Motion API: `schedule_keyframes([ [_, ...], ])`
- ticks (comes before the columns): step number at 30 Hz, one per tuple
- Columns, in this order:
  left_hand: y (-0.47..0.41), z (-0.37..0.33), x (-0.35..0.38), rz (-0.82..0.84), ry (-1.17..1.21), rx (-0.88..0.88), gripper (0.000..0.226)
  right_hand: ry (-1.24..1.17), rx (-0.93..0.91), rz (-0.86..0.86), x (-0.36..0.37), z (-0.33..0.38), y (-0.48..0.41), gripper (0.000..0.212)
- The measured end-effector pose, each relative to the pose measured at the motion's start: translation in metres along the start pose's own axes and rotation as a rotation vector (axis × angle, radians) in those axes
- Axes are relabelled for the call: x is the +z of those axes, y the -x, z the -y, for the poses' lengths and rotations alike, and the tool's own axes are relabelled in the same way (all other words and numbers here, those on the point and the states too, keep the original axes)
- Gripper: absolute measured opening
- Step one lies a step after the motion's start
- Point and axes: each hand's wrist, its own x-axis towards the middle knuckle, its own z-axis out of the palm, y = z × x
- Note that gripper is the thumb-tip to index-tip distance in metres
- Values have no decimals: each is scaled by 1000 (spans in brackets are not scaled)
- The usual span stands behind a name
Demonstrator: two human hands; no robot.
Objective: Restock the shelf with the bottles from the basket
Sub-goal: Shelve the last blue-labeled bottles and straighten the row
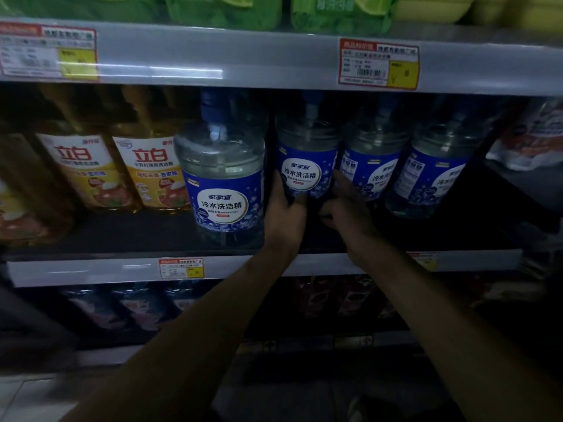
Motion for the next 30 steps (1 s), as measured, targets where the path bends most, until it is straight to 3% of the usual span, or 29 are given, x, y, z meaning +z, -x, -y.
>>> schedule_keyframes([
  [6, -14, 1, 4, -38, 168, -59, 86, -55, 37, -48, 4, 4, -4, 84],
  [12, 5, -12, 4, -8, 158, -55, 85, -159, 132, -105, -5, 8, -6, 76],
  [16, 29, -16, 4, 0, 126, 2, 82, -156, 100, -95, -14, 5, 7, 72],
  [22, 59, -6, -2, 56, 6, 41, 77, -89, 62, -167, -29, -1, 23, 38],
  [25, 67, -6, -10, 22, -129, 130, 65, -17, 30, -121, -33, -3, 27, 42],
  [30, 66, -17, -18, -77, -194, 196, 56, 26, -68, 15, -28, 3, 26, 69],
])
